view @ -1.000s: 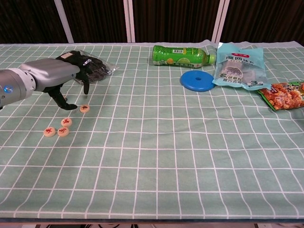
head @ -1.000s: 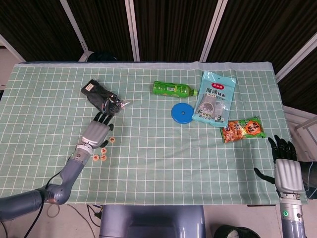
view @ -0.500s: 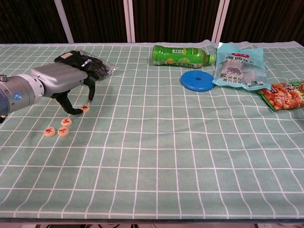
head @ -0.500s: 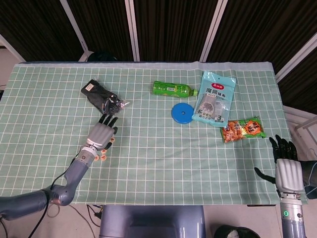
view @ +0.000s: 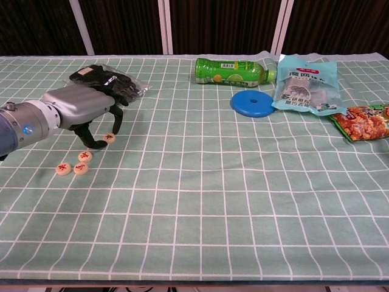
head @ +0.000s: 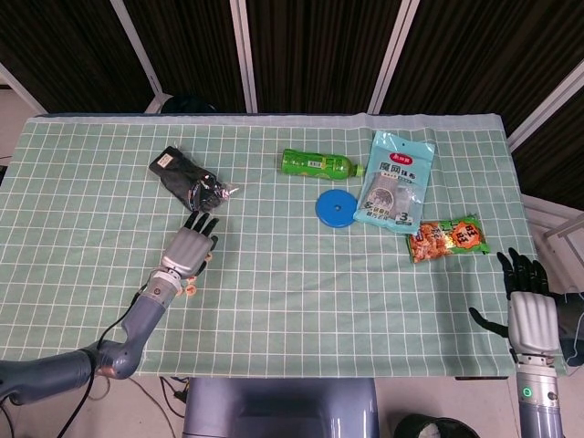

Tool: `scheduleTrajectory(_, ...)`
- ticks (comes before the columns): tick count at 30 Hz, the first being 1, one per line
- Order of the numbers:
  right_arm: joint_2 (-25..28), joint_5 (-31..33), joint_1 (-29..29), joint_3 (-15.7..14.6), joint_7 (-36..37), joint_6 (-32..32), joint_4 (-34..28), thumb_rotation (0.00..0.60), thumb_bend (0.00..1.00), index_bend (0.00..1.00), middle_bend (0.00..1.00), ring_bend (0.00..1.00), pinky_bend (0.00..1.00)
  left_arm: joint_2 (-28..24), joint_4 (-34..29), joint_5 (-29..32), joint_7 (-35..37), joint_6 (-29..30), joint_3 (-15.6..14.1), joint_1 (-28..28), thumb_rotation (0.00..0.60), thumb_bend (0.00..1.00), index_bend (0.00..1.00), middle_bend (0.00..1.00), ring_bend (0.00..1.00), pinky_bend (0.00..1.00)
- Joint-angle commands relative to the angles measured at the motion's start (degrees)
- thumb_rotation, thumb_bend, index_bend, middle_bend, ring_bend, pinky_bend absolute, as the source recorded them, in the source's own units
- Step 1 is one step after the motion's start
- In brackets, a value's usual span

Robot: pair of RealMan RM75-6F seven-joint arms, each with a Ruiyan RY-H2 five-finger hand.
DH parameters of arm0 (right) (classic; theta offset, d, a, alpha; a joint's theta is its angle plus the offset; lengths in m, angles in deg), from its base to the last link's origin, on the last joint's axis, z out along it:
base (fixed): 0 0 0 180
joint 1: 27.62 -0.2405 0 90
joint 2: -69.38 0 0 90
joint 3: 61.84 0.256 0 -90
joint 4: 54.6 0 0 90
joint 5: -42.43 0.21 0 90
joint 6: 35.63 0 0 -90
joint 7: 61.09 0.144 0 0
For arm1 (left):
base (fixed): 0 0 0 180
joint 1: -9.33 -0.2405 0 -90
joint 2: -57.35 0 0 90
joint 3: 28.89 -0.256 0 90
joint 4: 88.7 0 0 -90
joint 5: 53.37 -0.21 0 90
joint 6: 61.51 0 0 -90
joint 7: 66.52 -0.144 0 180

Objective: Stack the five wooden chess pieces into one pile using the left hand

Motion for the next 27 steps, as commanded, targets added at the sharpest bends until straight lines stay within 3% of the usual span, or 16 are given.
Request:
scheduleTrajectory(1, -0.1, 0.1, 0.0, 0.1, -0.1, 0.0, 0.0, 0.600, 0.25, 0.06, 0.00, 0.02, 0.00, 0.1, 0.1, 0.2, -0.4, 0.0, -0.2, 0.2, 0.600, 0.31, 0.46, 0.09, 0.00, 0.06)
scheduleTrajectory(19, -0.4, 1.1, 0.2, 0.7, 0.0, -0.3, -0.2, 0.600, 0.25, 0.06, 0.00, 0.02, 0.00, -0.1, 0.1, 1.2, -1.6, 0.7, -0.9, 0.5, 0.600, 0.36, 0.53, 0.13, 0.00, 0.07)
scheduleTrajectory(27, -0.4, 1.1, 0.3, 0.7, 0.0, -0.4, -0.4, 0.600, 0.25, 0.06, 0.00, 0.02, 0.00, -4.1, -5.7, -0.7, -0.5, 3.7, -0.3, -0.3, 0.600, 0.35, 0.54, 0.13, 0.00, 0.07)
